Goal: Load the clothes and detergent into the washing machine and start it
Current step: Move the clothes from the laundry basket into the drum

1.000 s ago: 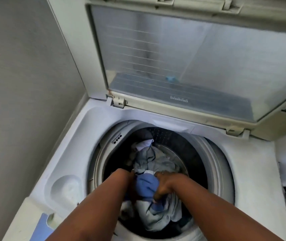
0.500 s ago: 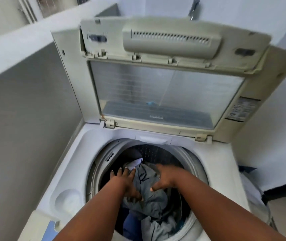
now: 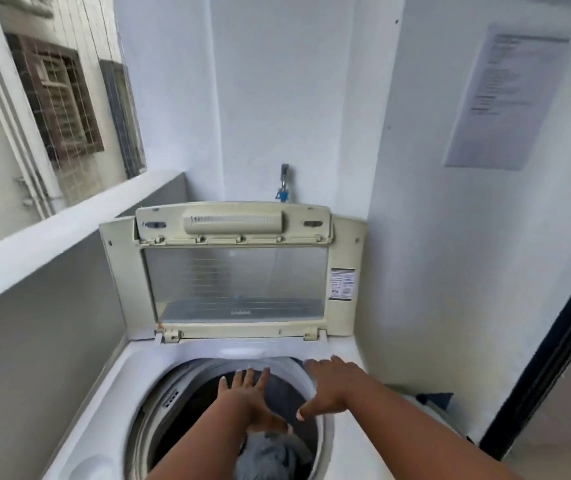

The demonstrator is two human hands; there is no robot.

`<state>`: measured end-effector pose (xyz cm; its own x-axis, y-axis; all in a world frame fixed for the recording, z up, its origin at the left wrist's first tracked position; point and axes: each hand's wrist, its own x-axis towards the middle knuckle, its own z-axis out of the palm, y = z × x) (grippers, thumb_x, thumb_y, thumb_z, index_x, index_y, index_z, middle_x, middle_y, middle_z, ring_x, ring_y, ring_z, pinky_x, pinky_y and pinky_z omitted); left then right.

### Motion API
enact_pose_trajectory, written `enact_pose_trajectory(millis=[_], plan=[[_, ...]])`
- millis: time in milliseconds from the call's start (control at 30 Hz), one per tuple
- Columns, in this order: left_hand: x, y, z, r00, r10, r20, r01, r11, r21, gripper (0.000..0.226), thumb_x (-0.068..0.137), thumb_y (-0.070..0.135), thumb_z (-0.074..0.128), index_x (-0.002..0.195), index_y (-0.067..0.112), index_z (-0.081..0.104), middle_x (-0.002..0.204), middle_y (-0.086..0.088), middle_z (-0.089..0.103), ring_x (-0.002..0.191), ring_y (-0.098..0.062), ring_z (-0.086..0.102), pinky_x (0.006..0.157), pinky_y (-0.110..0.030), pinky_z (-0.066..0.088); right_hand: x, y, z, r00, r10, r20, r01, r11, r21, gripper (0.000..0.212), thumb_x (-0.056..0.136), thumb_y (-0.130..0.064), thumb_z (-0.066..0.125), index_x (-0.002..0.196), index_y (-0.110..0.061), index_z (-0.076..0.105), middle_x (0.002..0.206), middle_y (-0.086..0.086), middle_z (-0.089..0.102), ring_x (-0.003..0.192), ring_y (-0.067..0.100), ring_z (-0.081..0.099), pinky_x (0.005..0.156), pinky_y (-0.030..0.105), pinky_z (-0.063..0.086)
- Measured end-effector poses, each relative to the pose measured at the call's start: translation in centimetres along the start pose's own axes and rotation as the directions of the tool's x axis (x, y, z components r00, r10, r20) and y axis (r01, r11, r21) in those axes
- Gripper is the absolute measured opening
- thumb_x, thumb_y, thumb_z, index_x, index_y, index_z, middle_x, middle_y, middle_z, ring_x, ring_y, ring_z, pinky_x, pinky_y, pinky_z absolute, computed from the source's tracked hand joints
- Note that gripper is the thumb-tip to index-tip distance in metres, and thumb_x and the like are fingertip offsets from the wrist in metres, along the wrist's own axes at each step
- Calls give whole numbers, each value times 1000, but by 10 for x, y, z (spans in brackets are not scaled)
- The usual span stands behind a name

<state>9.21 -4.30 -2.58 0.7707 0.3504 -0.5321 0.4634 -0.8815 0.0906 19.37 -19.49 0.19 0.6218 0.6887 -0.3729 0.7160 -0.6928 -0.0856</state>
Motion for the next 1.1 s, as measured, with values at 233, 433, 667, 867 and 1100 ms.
enact_pose_trajectory(millis=[233,433,667,867,1100], plan=[[-25,142,16,995,30,-93,-33,999,-27,125,65,84,52,148,27,-22,159,-8,-19,146,-31,-16,117,-55,-7,-83,114,13,1000,10,-21,-9,1000,14,106,72,-66,64,153,-23,12,159,8,22,147,32,13,117,47,20],[-24,265,32,987,99,-127,-92,994,62,122,66,82,53,150,30,-18,160,-4,-15,147,-26,-14,118,-52,-6,-140,235,24,995,103,-17,-103,995,-7,102,73,-68,62,152,-24,15,156,8,28,142,33,21,113,50,25],[16,328,41,992,117,-56,-114,992,55,120,68,79,54,150,29,-18,159,-6,-18,147,-29,-16,117,-52,-8,-133,329,47,975,219,46,-222,969,107,102,63,-72,61,148,-29,23,150,6,37,137,31,29,107,49,31],[104,349,62,993,100,65,-101,995,15,122,67,78,57,150,29,-18,159,-5,-20,146,-29,-17,116,-51,-9,-74,382,74,948,244,205,-256,966,34,113,66,-74,60,153,-28,6,159,7,20,146,34,12,112,50,26],[234,369,66,978,154,144,-151,988,-26,121,67,79,55,150,28,-17,159,-4,-20,147,-28,-14,118,-50,-5,19,446,77,916,284,284,-340,925,172,116,59,-79,59,152,-28,12,156,4,30,139,29,32,108,43,37]])
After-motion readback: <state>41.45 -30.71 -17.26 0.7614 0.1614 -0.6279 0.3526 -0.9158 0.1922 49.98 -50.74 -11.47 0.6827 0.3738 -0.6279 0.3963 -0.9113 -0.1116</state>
